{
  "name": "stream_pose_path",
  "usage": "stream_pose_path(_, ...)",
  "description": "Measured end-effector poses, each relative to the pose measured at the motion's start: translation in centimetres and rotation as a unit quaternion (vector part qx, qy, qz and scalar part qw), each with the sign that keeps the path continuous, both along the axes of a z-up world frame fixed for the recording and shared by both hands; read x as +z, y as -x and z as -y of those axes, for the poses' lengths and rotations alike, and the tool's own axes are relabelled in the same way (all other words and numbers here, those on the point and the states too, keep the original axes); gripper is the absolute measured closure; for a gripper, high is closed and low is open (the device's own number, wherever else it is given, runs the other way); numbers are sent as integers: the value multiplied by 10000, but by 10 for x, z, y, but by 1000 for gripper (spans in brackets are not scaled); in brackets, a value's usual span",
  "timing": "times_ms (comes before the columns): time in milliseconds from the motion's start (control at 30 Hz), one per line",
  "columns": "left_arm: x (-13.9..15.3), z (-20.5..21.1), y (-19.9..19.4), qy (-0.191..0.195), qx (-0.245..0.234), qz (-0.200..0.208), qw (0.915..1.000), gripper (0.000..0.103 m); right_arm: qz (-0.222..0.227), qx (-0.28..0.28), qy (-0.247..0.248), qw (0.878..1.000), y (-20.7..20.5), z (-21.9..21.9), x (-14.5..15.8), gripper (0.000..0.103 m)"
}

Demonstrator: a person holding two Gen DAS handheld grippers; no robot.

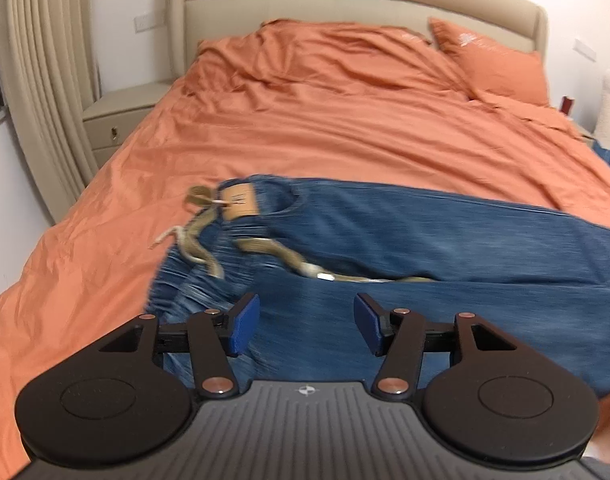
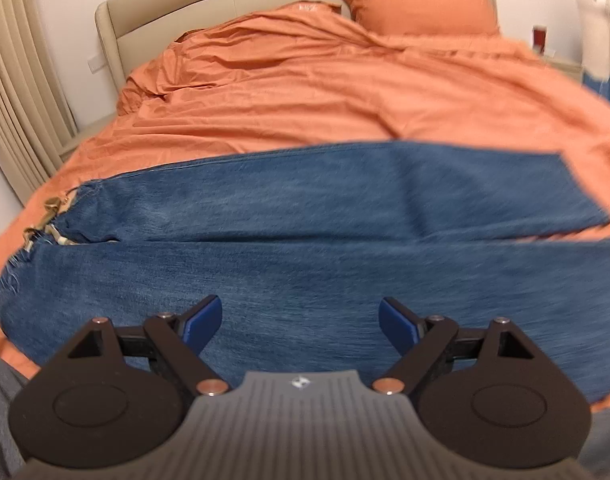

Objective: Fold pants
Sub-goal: 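Move the left tool to the jeans waistband and close on it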

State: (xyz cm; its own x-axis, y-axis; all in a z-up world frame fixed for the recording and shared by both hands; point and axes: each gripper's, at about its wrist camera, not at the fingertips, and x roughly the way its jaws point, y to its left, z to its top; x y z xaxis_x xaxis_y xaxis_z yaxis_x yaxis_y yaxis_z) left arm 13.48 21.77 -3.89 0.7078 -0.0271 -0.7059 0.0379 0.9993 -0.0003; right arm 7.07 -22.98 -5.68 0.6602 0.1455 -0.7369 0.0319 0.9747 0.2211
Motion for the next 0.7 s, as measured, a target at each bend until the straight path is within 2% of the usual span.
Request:
stream_pose_path(100,-18,-37,-34,128,142,-106,9998,26,-272,-36,-260,9993,-14,0,-23,21)
stream_pose_path(200,-44,-79,-72,643,219,-376,9970,21,-431,-20,-343,9985,-26,0,-32,21)
stream_pose_path(267,-62,-99,-91,846,266,-583,9943,21,-580,-88,-389,9975,-35,-2,-40,21)
stream_pose_path(367,-88,-124,-110,1264,67,-925,9876,21,-667,-123,-411,9968,-43,-6,-49,21)
stream_pose_path(433,-98,-135,-113,1495,-85,-929,9844,22,-758,-109,-393,9963,-48,-11,-54,21)
stream_pose_path(467,-101,-137,-114,1621,-183,-938,9821,22,-785,-93,-375,9962,-49,-13,-56,21)
stream_pose_path(500,-103,-141,-115,1769,-272,-948,9793,28,-809,-69,-319,9962,-51,-15,-58,21)
stream_pose_path(533,-105,-144,-117,1972,-375,-964,9749,30,-833,-31,-239,9962,-53,-18,-60,20)
stream_pose_path(600,-102,-146,-116,2214,-601,-931,9689,50,-882,43,-69,9961,-57,-23,-63,20)
stream_pose_path(633,-100,-145,-115,2373,-790,-925,9638,50,-896,69,2,9960,-57,-25,-64,20)
stream_pose_path(700,-101,-145,-119,2418,-912,-1013,9607,50,-904,100,88,9958,-57,-27,-65,20)
